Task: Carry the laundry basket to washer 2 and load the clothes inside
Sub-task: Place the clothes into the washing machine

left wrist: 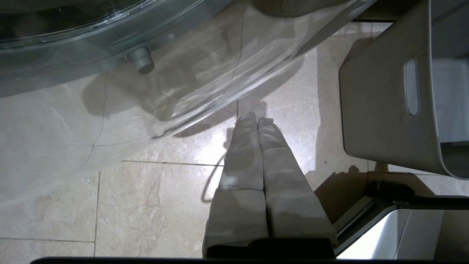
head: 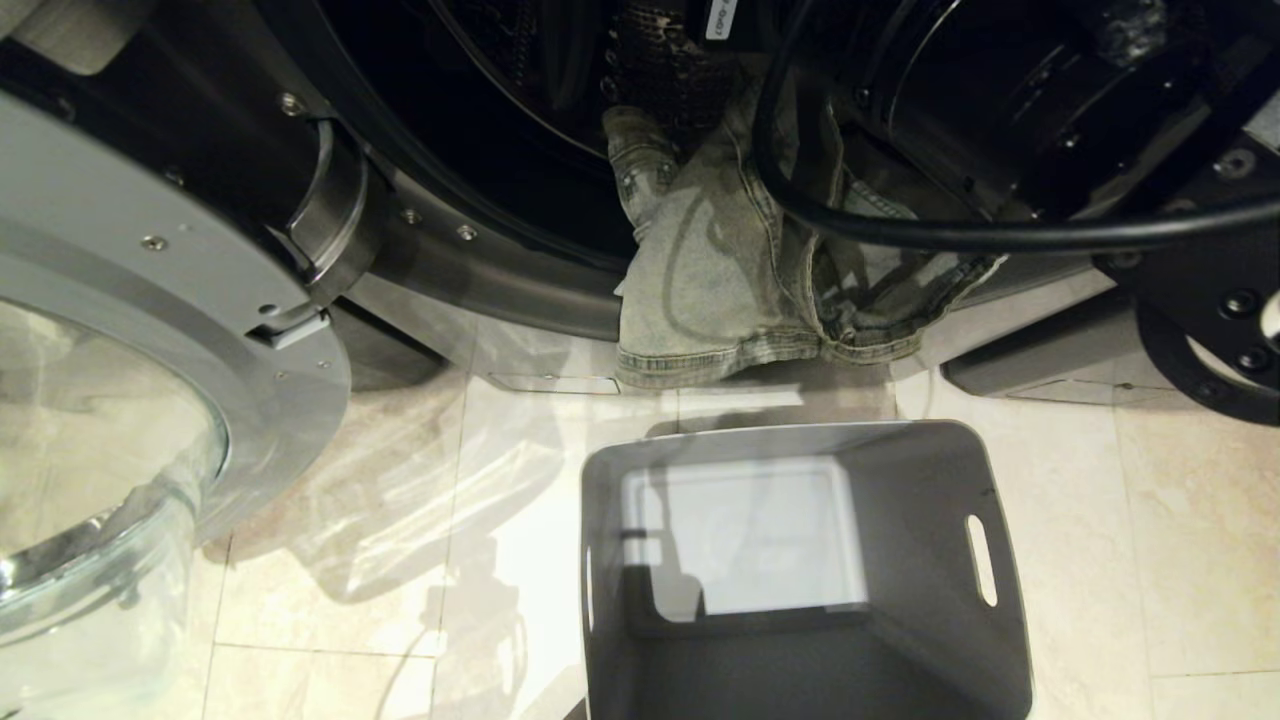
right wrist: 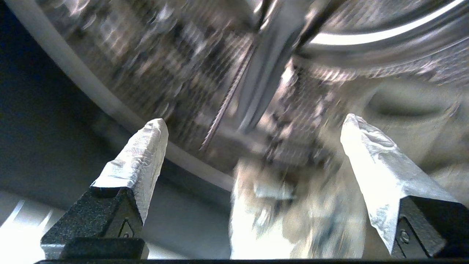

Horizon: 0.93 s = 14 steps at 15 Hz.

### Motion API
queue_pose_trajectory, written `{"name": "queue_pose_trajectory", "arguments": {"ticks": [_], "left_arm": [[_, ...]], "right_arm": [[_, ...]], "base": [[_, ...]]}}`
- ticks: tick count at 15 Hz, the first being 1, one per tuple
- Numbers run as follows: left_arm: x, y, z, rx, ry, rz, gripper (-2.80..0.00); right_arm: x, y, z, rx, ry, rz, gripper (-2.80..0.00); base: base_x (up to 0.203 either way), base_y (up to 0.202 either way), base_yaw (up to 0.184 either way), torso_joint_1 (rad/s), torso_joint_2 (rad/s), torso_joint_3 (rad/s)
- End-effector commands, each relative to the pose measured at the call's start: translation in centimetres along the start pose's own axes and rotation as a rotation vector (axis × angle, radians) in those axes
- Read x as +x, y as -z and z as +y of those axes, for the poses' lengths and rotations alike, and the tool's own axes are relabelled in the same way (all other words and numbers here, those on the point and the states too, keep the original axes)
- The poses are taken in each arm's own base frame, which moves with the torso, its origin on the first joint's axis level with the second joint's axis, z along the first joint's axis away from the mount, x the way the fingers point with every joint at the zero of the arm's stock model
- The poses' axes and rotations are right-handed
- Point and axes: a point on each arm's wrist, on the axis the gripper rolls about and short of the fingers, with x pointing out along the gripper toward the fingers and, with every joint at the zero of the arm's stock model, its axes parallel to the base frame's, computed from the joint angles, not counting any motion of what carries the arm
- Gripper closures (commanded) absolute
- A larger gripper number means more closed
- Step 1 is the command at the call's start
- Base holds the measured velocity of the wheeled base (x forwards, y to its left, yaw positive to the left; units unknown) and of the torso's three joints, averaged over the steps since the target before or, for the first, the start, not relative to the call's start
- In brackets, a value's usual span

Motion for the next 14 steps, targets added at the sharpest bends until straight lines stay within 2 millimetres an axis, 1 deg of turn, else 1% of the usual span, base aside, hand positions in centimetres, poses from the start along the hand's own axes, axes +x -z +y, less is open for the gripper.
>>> {"name": "queue_pose_trajectory", "arguments": {"ticks": [1,4,5,8,9,11,14], "left_arm": [[0.0,0.0,0.0,0.0,0.0,0.001,0.0],[0.0,0.0,0.0,0.0,0.0,0.001,0.0],[0.0,0.0,0.0,0.0,0.0,0.001,0.0],[0.0,0.0,0.0,0.0,0.0,0.001,0.0],[0.0,0.0,0.0,0.0,0.0,0.001,0.0],[0.0,0.0,0.0,0.0,0.0,0.001,0.0],[0.0,0.0,0.0,0.0,0.0,0.001,0.0]], "right_arm": [[-2.3,-0.6,0.0,-0.001,-0.032,0.033,-2.8],[-5.8,1.3,-0.3,-0.033,-0.079,0.146,-2.8],[-6.5,1.9,-0.4,-0.036,-0.086,0.173,0.0],[-7.4,2.5,-0.6,-0.048,-0.069,0.215,0.0],[-8.0,2.8,-0.9,-0.063,-0.07,0.246,0.0],[-9.3,4.0,-1.3,-0.087,-0.091,0.354,0.0],[-10.1,5.5,-1.3,-0.091,-0.105,0.5,0.0]], "base": [[0.0,0.0,0.0,0.0,0.0,0.0],[0.0,0.0,0.0,0.0,0.0,0.0],[0.0,0.0,0.0,0.0,0.0,0.0],[0.0,0.0,0.0,0.0,0.0,0.0],[0.0,0.0,0.0,0.0,0.0,0.0],[0.0,0.0,0.0,0.0,0.0,0.0],[0.0,0.0,0.0,0.0,0.0,0.0]]}}
